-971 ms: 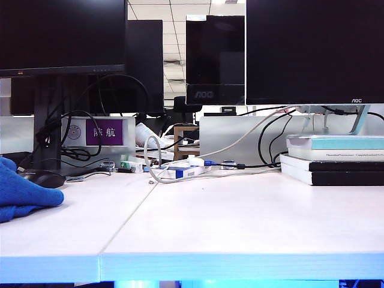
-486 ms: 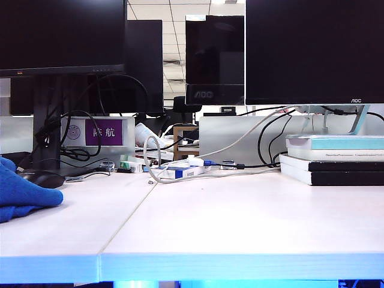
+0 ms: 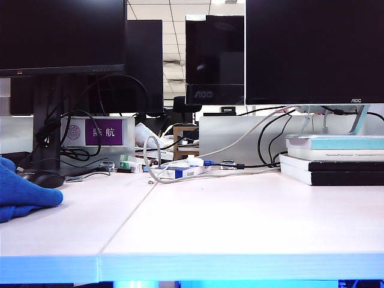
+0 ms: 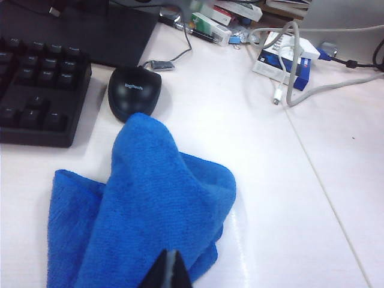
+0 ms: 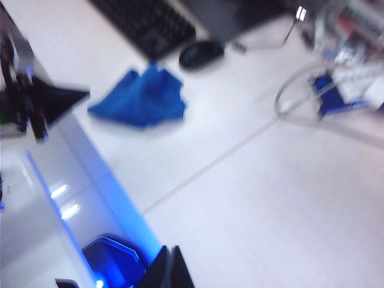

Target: Wipe the table from right to left using the rag.

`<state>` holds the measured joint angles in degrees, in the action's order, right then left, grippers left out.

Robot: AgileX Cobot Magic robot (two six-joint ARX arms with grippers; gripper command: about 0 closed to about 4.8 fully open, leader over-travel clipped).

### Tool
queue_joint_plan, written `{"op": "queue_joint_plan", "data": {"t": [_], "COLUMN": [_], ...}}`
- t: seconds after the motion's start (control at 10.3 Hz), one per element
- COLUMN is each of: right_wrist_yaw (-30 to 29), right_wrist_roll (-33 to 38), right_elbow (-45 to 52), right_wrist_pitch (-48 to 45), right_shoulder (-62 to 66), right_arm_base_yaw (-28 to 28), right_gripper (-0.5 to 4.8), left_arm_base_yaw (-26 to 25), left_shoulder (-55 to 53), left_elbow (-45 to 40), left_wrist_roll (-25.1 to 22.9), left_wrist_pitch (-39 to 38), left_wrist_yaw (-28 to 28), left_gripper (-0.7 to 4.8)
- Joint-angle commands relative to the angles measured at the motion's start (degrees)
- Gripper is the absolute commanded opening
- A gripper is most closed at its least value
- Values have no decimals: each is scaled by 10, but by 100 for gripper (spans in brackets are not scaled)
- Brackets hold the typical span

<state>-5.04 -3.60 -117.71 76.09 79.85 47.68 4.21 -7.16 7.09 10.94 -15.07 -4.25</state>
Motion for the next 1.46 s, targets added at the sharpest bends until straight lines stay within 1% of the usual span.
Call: {"op": "queue_joint_plan", "data": {"t": [0.1,0.19,0.29,0.39,0.49,0.58,0.68,0.78,0.87,1.07,1.17,1.26,1.46], "right_wrist_yaw": [-2,-1,3,4,5,70,88,107,131,144,146,158,182], "right_wrist_roll": [6,6,6,6,6,26,47,84,130,130,131,130,126], "right_elbow": [231,299,345,464,548,744,782,815,871,909,969,1025,1062], "right_wrist_pitch": [-170,-211,-238,-319,-376,-452,-457,-463,-477,-477,-547,-698,-778], "right_shoulder": [-113,-152,-180,-250,-296,-415,-444,-472,-525,-561,-569,-570,-570], "right_arm_base_yaw": [10,10,10,10,10,10,10,10,10,10,9,8,-3], "right_gripper": [-5,-5,-5,-5,-5,-5,-5,-5,-5,-5,-4,-5,-5], "left_arm_base_yaw": [0,0,0,0,0,0,0,0,0,0,0,0,0], "left_shoulder": [1,1,1,1,1,1,1,1,1,1,1,1,1], "left_elbow": [-1,-1,-1,-1,-1,-1,-1,-1,-1,-1,-1,-1,-1], "left_wrist_roll": [33,32,32,30,30,30,30,30,30,30,30,30,30], "left_wrist_pitch": [-51,-63,-62,-59,-59,-59,-59,-59,-58,-59,-59,-58,-58], "left_wrist_yaw": [-28,-65,-75,-73,-74,-74,-73,-74,-73,-73,-74,-73,-74], "left_gripper": [-5,-5,-5,-5,-5,-5,-5,-5,-5,-5,-5,-5,-5]}}
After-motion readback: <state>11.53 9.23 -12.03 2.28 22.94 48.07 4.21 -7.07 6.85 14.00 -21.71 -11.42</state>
